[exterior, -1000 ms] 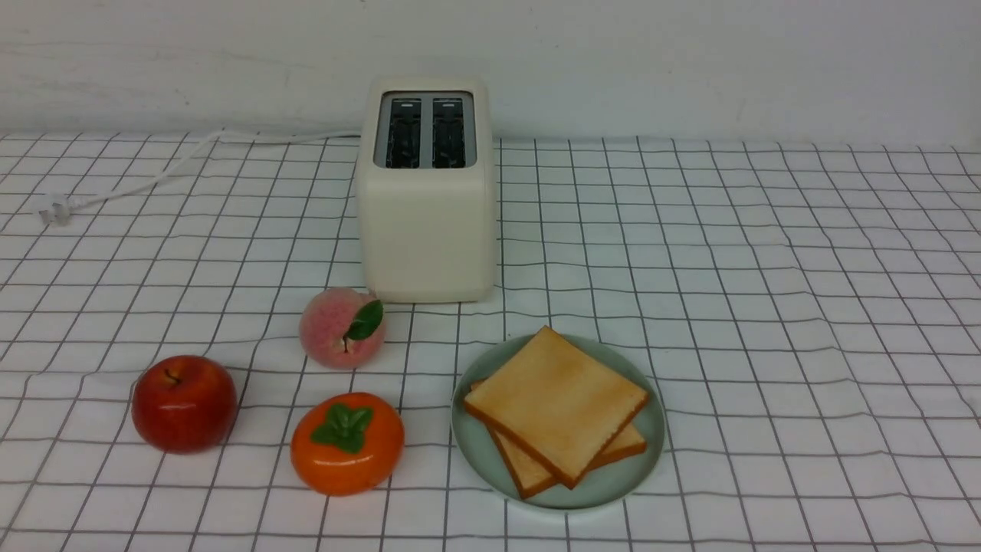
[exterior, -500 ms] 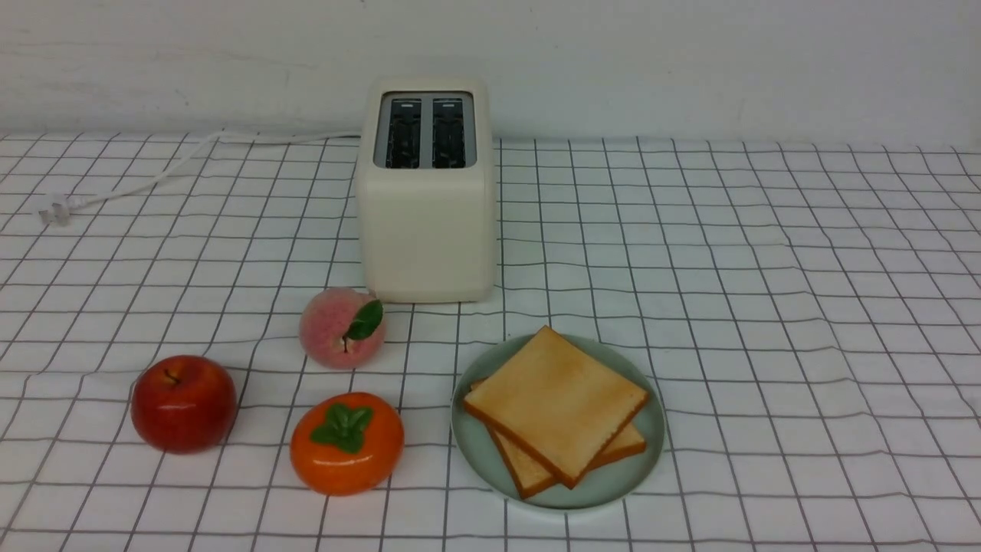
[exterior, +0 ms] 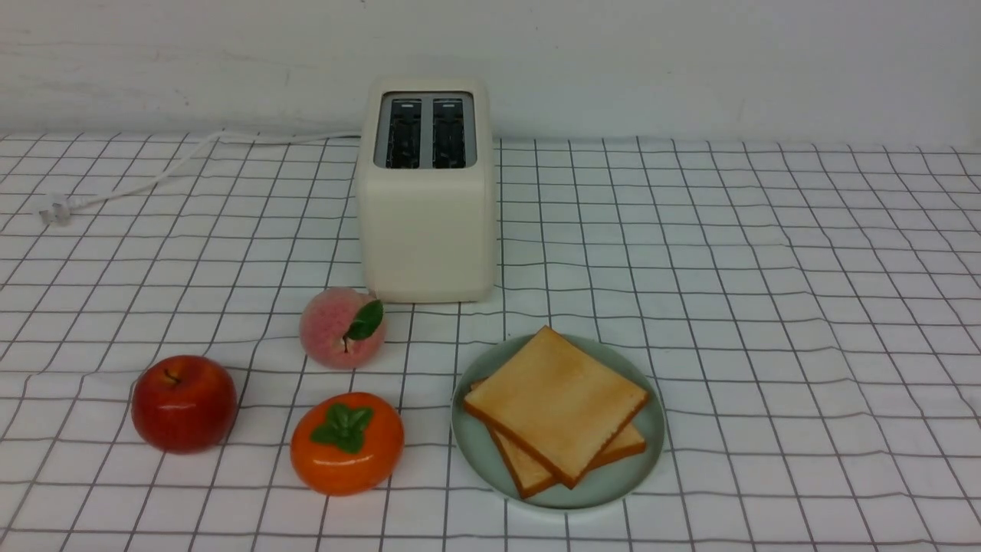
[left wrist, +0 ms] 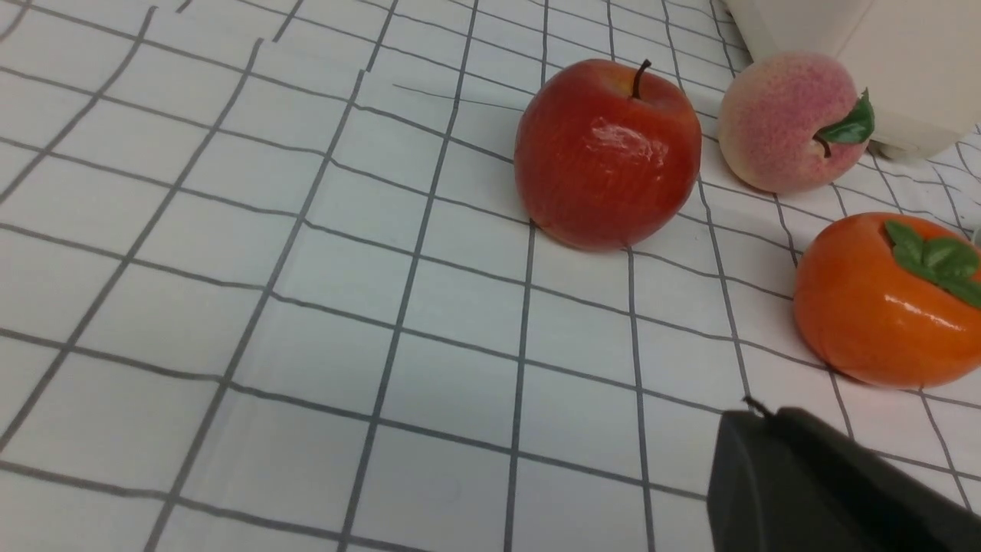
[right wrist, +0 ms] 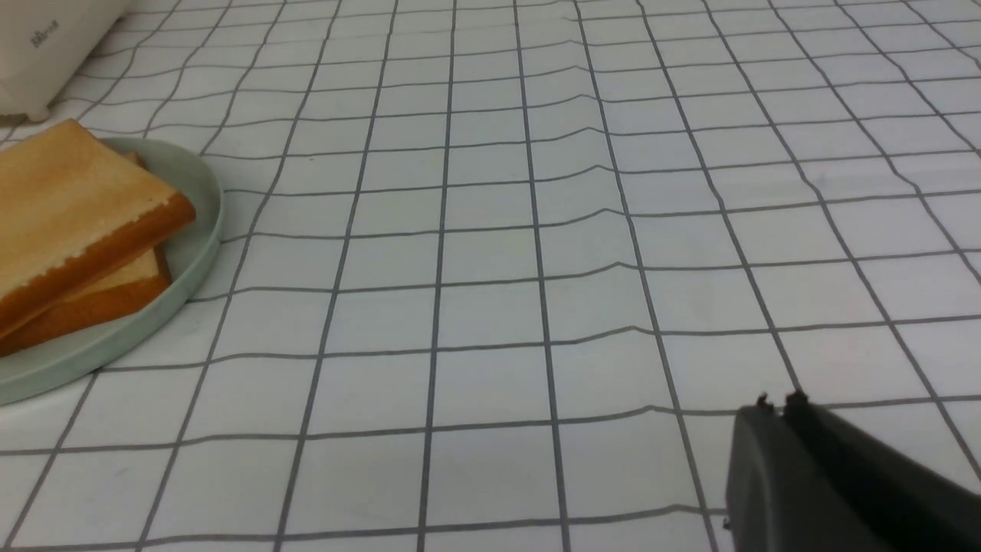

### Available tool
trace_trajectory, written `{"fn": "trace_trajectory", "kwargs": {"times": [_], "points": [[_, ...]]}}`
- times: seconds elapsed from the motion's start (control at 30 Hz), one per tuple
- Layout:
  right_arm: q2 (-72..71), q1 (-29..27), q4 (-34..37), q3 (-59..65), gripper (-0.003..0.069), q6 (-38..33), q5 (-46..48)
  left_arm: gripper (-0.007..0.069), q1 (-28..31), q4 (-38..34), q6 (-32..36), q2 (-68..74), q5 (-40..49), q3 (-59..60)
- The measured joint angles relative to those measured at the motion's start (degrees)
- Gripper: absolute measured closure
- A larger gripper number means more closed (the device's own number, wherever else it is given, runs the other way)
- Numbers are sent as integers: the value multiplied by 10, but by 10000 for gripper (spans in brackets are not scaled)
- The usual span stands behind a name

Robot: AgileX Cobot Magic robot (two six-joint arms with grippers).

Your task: Take toasted bread from bread machine on white checkered table place on plate.

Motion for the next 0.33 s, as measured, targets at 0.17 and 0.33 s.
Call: {"fn": "trace_trajectory", "kwargs": {"times": [0.17, 0.33], "points": [[0, 0, 0, 0, 629, 0, 0, 638, 0, 0, 0, 0, 0, 0], [0, 0, 0, 0, 626, 0, 0, 638, 0, 0, 0, 0, 0, 0]]}}
